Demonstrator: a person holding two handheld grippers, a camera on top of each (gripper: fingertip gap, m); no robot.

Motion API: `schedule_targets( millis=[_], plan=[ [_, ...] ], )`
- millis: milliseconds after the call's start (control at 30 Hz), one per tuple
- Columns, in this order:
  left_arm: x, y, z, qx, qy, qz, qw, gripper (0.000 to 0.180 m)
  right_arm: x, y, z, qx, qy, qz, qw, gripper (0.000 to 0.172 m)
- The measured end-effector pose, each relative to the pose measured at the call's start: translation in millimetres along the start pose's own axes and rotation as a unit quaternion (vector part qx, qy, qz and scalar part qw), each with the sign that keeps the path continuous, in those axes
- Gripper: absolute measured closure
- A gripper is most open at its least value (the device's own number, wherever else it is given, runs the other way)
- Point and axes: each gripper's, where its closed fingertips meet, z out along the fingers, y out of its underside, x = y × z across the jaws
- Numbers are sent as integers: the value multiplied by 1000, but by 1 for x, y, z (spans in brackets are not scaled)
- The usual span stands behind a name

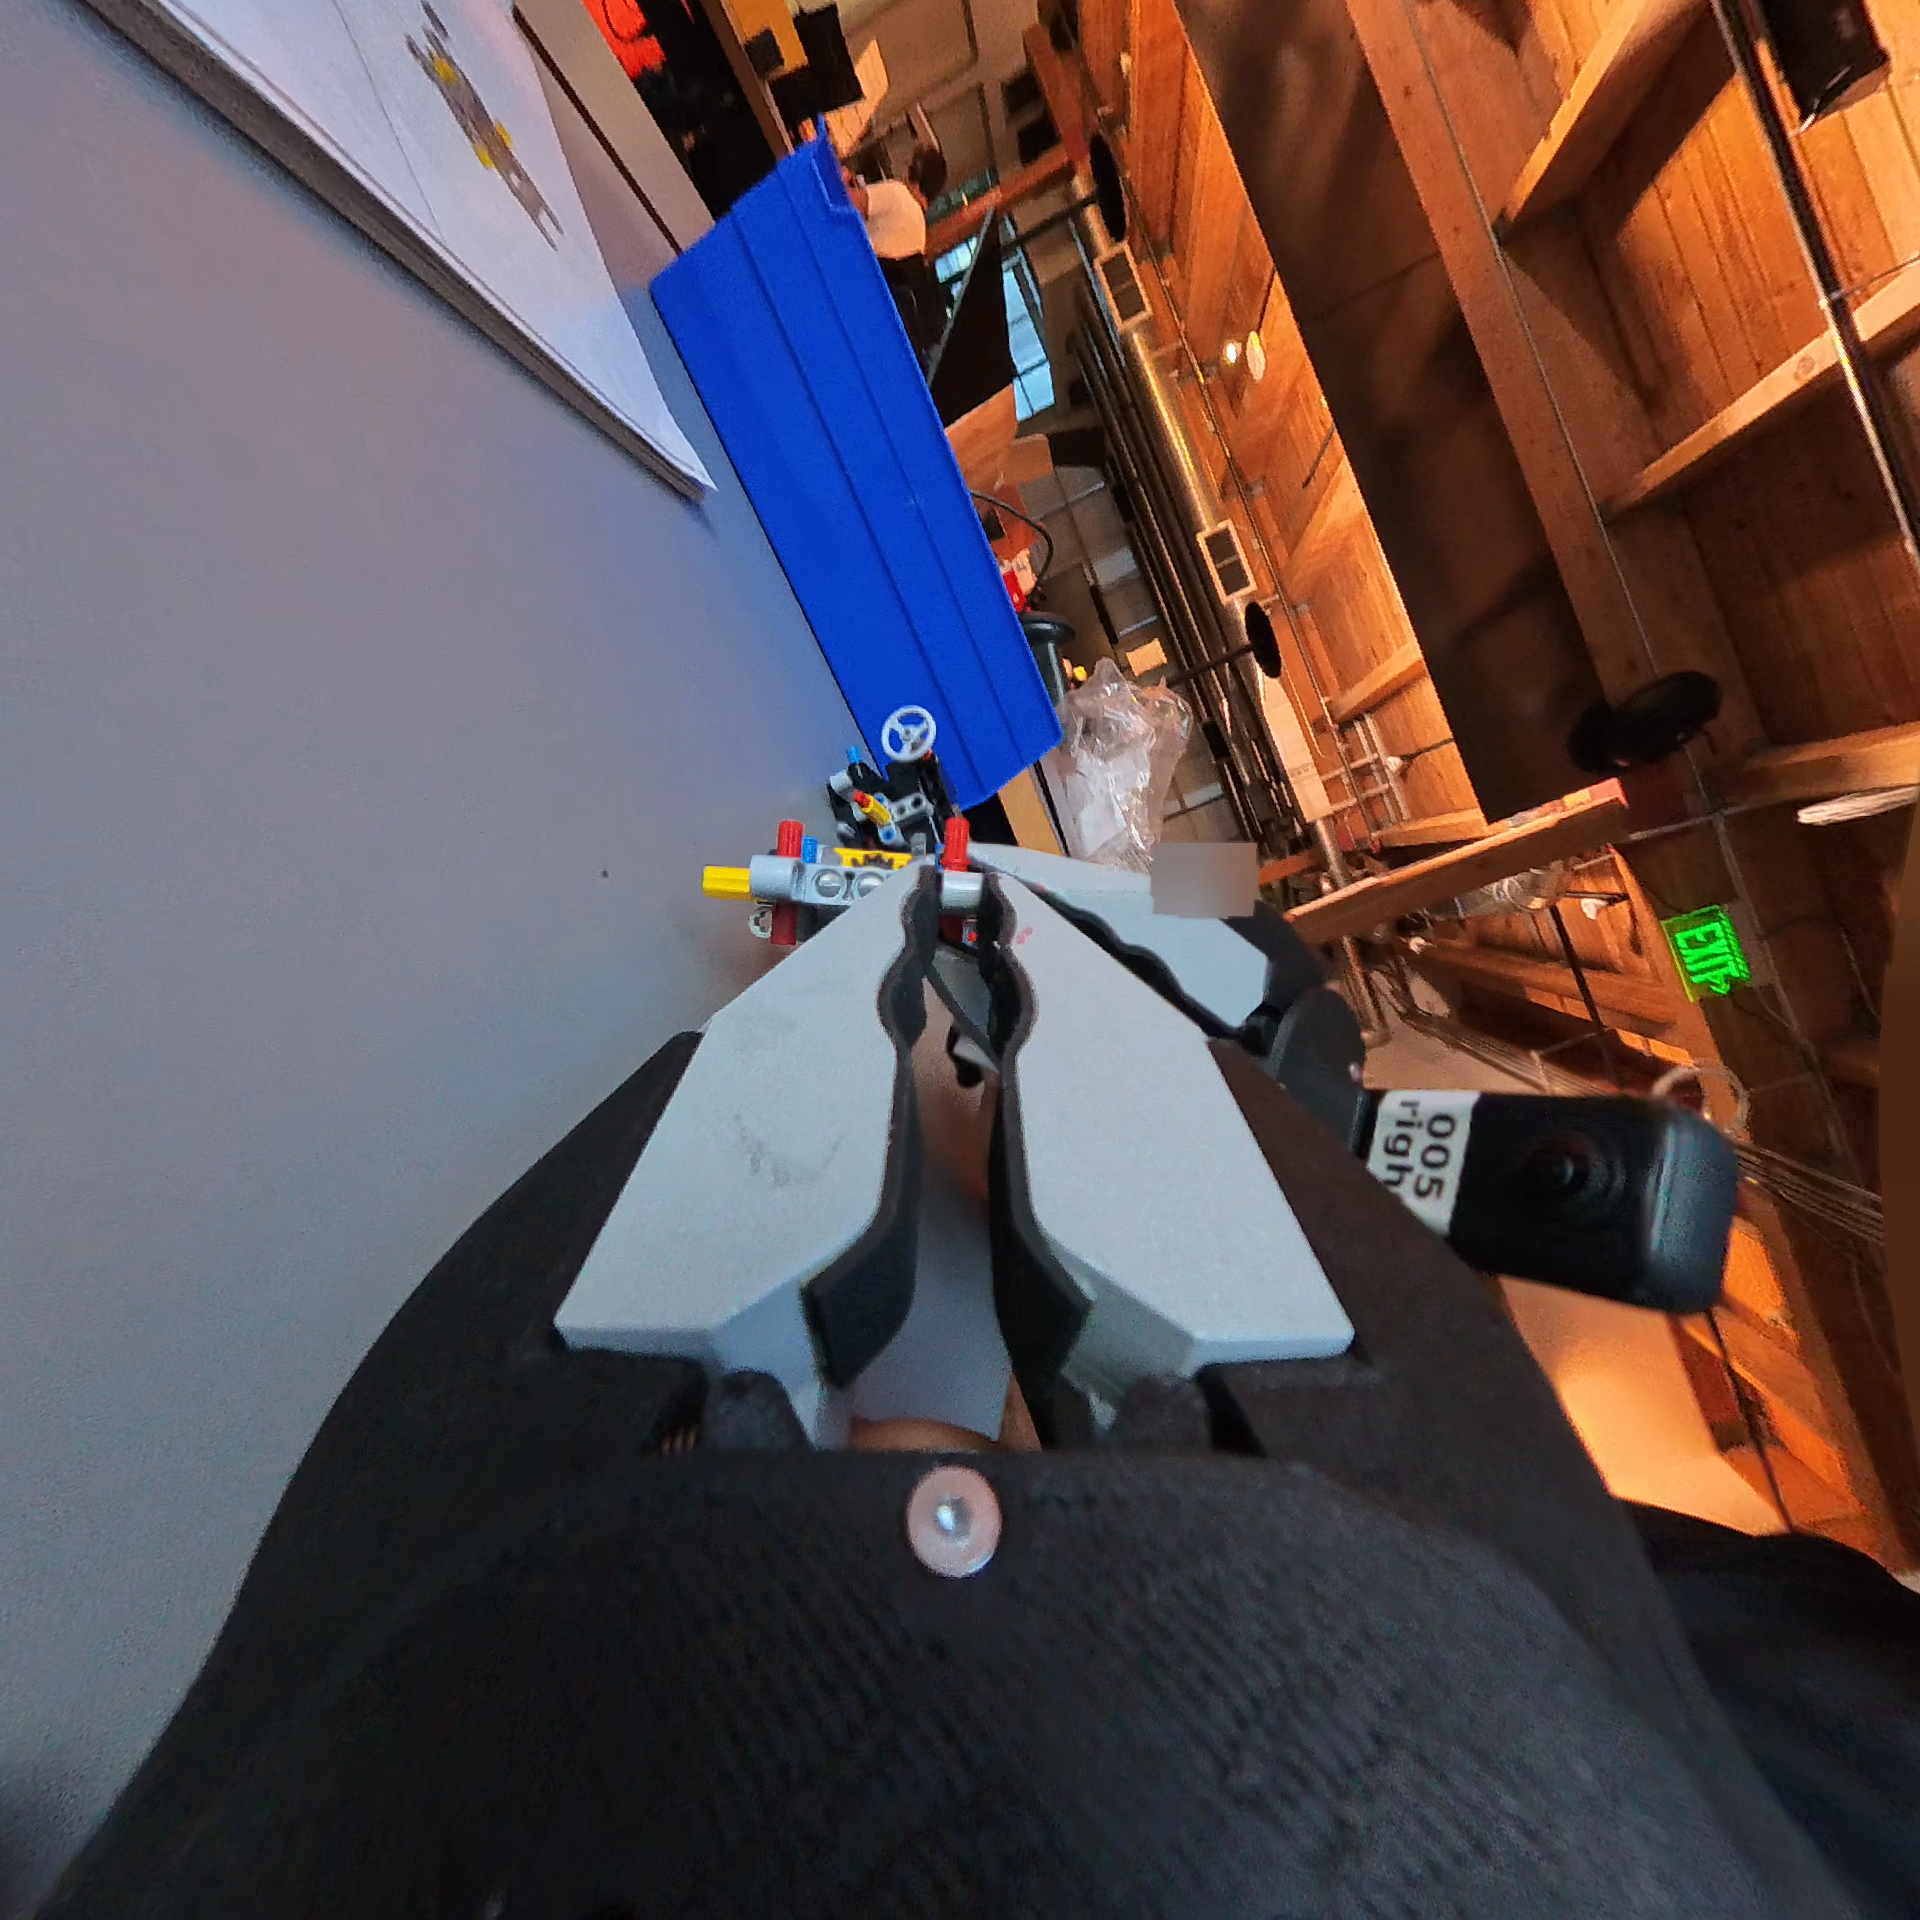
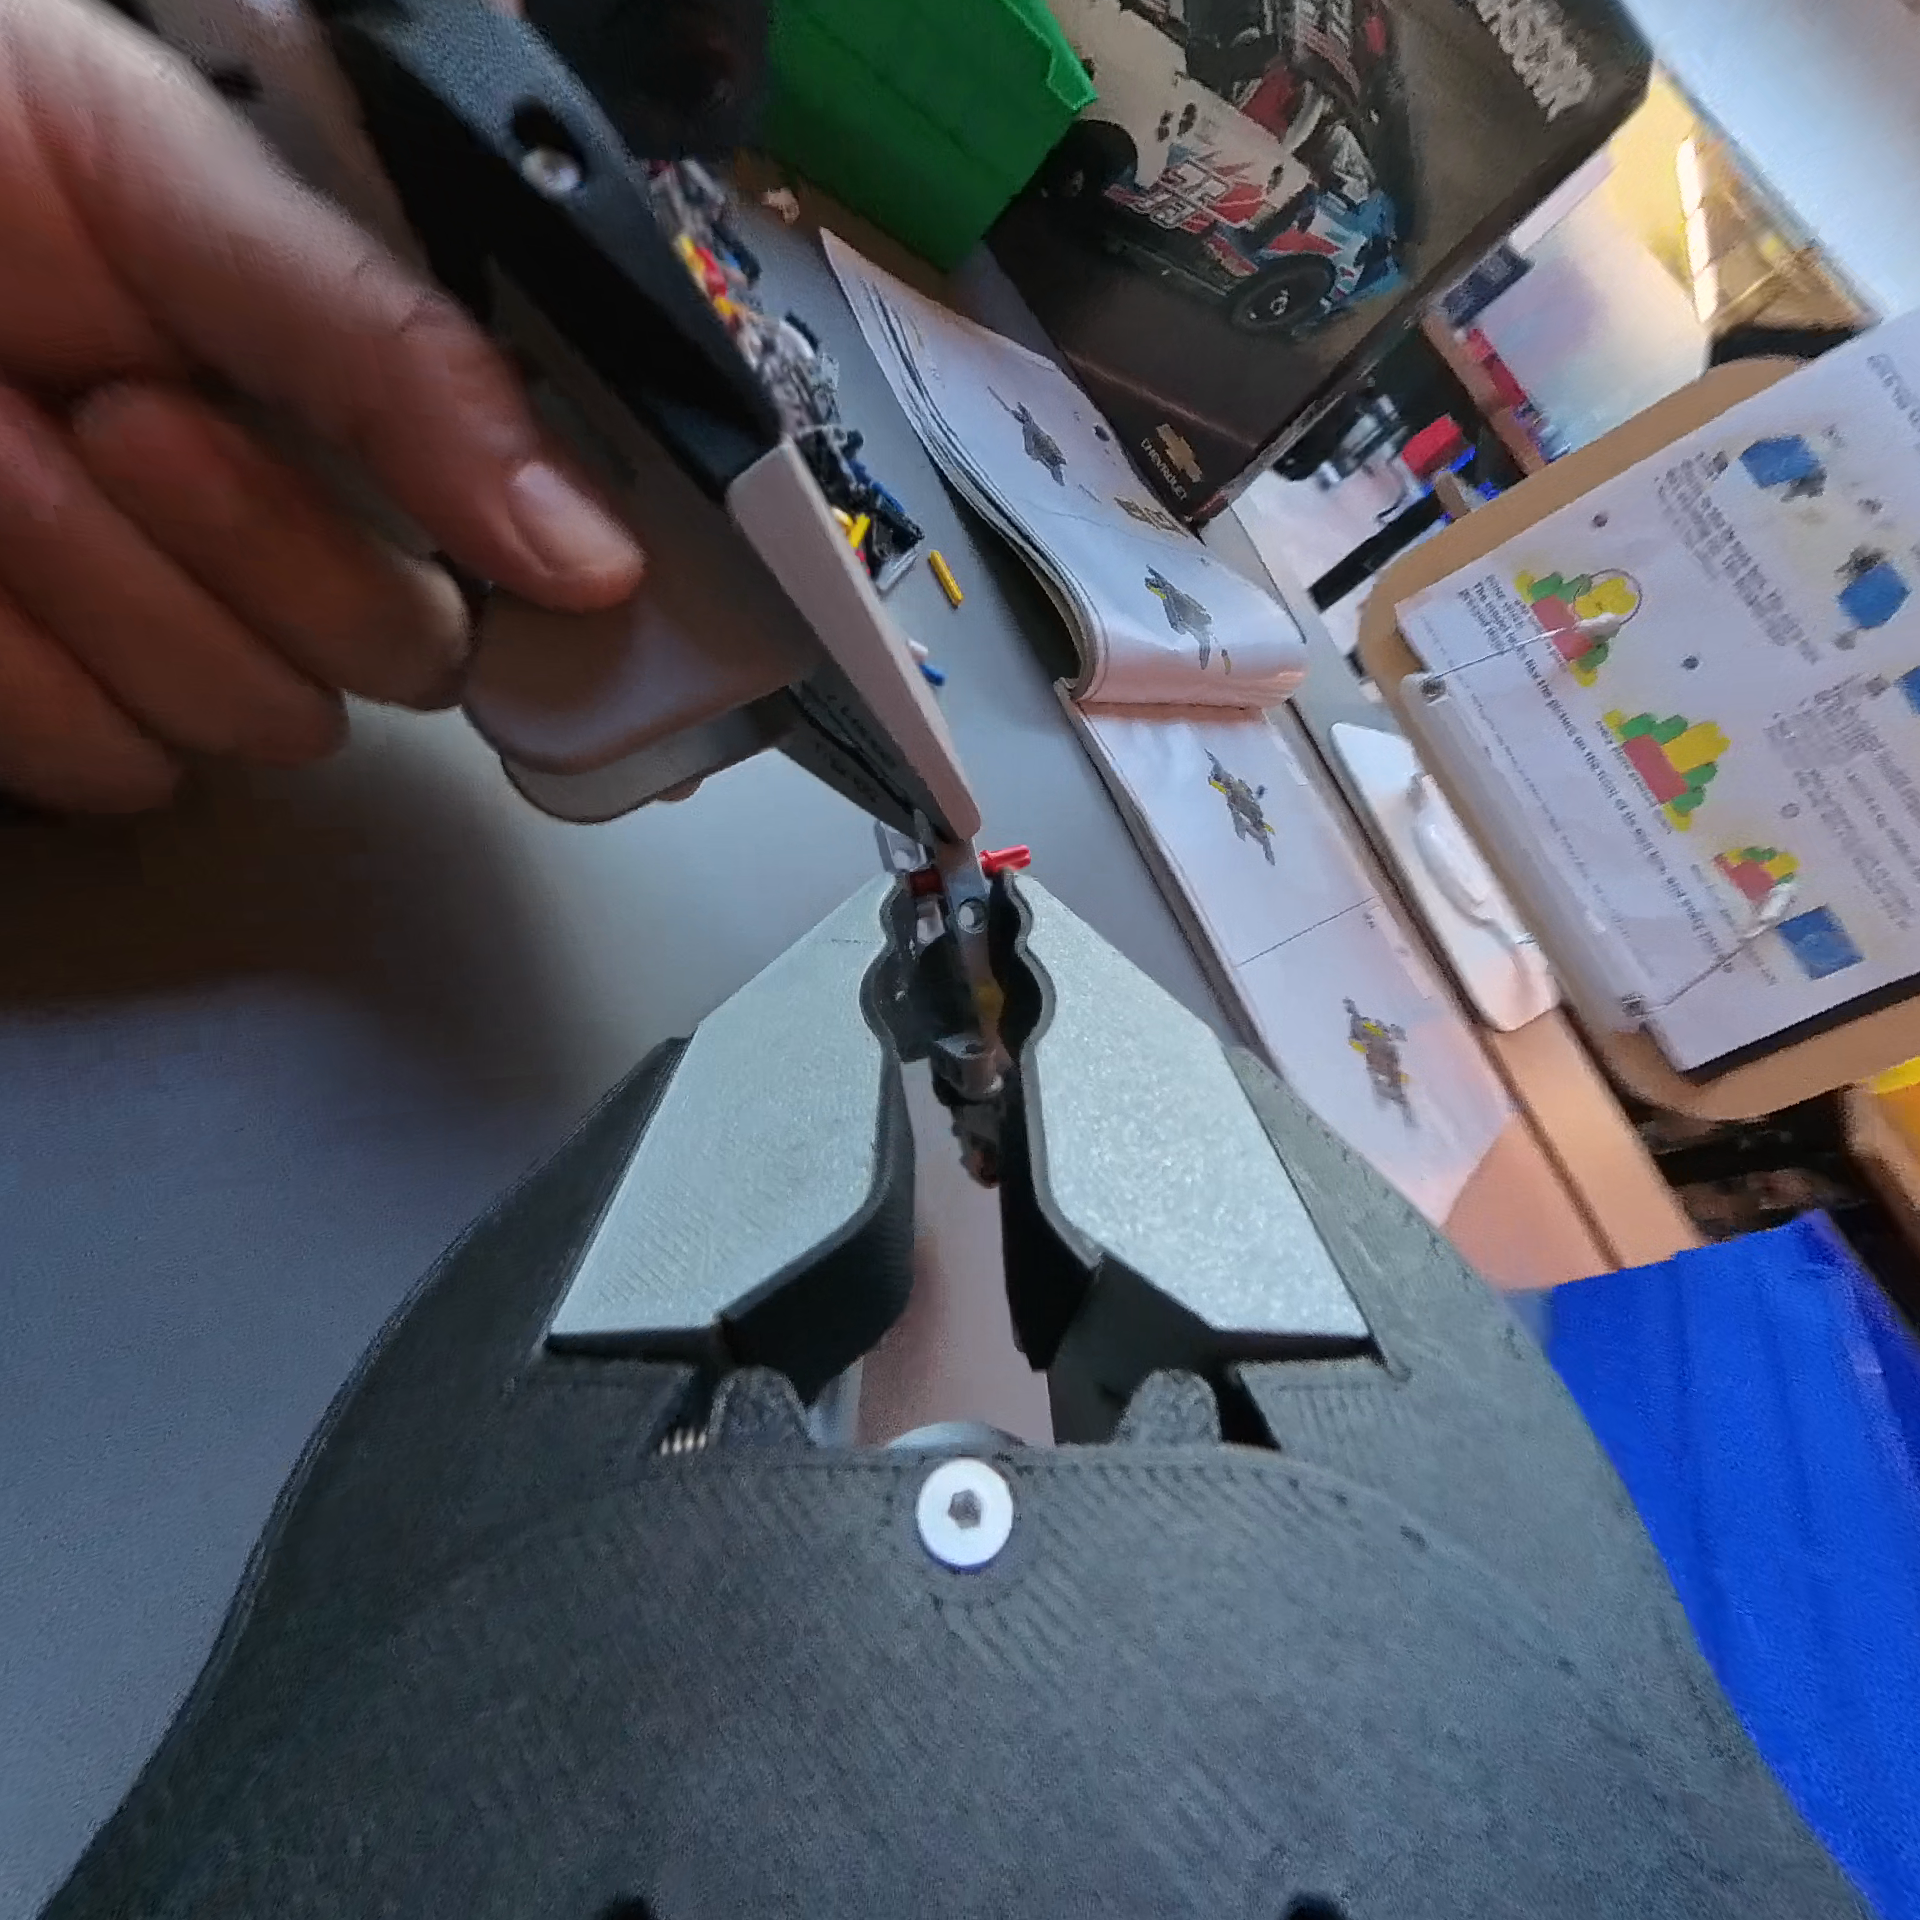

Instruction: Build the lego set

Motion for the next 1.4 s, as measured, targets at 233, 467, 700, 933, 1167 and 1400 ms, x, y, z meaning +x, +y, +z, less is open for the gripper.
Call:
schedule_targets(
  millis=[233, 467, 700, 933, 1167, 1400],
  plan=[
    [1, -3, 1, 20, -6, 14, 1000, 175, 4, -1, 2, 33, -49, 127, 990, 161],
    [2, -2, 4, 20, -1, 11, 1000, 175, 10, -3, 3, 43, -41, 155, 986, 164],
    [-3, -4, 2, -1, -11, 17, 1000, 175, 6, -1, 6, 43, -7, 22, 999, 160],
    [0, 9, 8, -48, -8, 43, 998, 176, -2, 8, -6, 45, -1, -81, 996, 148],
    [1, 17, 11, -75, -8, 50, 996, 175, 2, 13, -12, 31, 26, -150, 988, 160],
    [1, 11, 10, -56, 0, 37, 998, 175, 5, 11, -9, 14, 45, -151, 987, 163]
  ],
)
